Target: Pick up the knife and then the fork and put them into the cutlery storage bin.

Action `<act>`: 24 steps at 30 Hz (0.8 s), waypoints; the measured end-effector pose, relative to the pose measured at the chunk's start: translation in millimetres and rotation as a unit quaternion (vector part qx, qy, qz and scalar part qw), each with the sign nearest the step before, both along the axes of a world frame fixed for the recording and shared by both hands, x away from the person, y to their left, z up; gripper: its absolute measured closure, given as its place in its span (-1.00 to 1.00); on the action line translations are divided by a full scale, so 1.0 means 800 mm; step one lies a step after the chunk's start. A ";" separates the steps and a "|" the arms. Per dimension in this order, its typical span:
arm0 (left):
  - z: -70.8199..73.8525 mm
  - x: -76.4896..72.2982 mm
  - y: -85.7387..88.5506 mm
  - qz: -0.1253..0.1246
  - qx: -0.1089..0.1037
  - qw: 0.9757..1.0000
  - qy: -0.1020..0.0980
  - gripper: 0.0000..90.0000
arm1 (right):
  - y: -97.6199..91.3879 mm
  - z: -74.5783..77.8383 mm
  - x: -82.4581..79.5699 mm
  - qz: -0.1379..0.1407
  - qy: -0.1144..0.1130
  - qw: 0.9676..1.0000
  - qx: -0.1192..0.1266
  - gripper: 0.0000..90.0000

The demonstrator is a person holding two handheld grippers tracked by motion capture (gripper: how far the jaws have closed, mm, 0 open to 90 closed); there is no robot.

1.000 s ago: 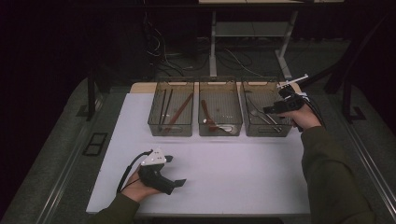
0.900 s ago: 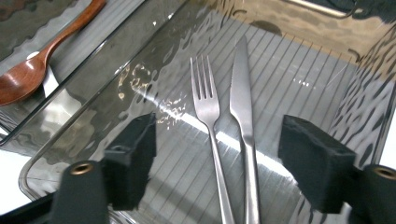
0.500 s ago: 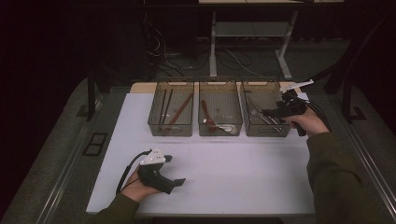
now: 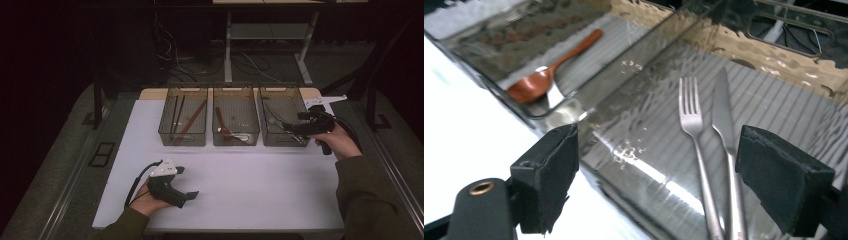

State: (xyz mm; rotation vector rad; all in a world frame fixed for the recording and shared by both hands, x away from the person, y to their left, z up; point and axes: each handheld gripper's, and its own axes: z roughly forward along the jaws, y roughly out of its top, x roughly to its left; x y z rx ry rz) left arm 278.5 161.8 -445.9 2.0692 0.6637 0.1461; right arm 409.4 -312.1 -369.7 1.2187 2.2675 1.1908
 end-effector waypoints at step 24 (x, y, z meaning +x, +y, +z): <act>0.003 -0.003 0.002 -0.002 -0.002 1.000 -0.008 -1.00 | 0.018 -0.024 -0.089 0.047 -0.035 0.998 0.030 -0.64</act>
